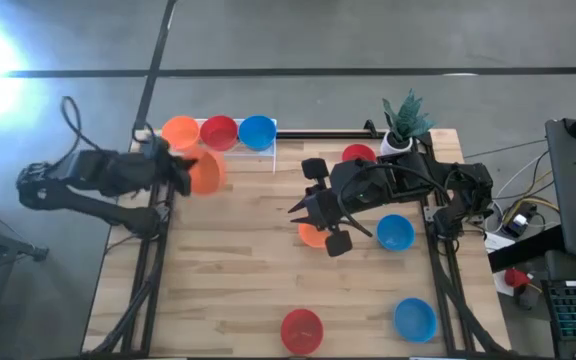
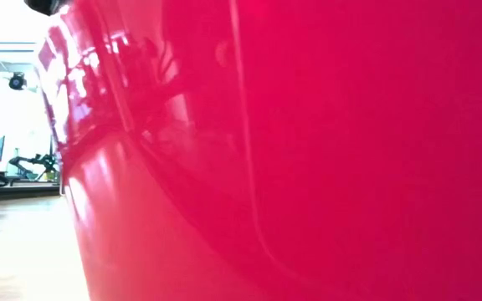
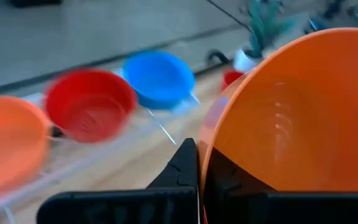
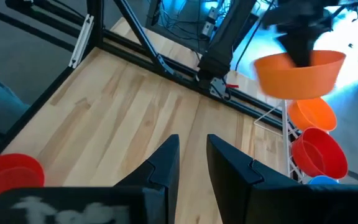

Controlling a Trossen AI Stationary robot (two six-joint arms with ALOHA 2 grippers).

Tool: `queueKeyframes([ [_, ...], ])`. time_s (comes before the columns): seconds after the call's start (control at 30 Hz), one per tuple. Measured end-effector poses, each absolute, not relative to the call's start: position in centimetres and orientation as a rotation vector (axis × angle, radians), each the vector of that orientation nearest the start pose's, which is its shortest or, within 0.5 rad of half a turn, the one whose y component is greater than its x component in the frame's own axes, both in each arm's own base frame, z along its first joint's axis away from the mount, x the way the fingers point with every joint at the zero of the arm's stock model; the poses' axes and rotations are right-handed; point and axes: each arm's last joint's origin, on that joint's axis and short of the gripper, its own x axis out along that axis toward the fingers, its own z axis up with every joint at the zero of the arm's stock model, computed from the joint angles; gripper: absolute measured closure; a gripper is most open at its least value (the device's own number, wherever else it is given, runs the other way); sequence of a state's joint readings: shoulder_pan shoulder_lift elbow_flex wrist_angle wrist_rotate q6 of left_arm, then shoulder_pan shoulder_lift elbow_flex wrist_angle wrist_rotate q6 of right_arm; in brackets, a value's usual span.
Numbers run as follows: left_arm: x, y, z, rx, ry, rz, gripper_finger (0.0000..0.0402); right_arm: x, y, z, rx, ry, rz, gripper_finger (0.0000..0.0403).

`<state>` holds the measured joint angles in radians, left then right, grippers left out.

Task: Pick & Place Mini bowls
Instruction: Stack the bottom orange bowl on top of the orange bowl on the shelf

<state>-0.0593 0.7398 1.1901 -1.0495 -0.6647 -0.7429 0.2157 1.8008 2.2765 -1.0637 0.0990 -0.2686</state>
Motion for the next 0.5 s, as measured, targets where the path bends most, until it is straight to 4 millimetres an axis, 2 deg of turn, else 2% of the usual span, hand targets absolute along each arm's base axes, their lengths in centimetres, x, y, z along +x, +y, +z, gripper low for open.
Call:
queueKeyframes([
  [0.2, 8.8, 2.9, 41.3, -0.502, 0.242, 0.913, 0.0401, 34.3, 7.2, 47.3, -0.377, 0.562, 0.197, 0.0323],
  [0.5, 9.3, 5.1, 41.5, -0.463, 0.334, 1.126, 0.0401, 34.3, 7.2, 47.3, -0.381, 0.561, 0.190, 0.0323],
])
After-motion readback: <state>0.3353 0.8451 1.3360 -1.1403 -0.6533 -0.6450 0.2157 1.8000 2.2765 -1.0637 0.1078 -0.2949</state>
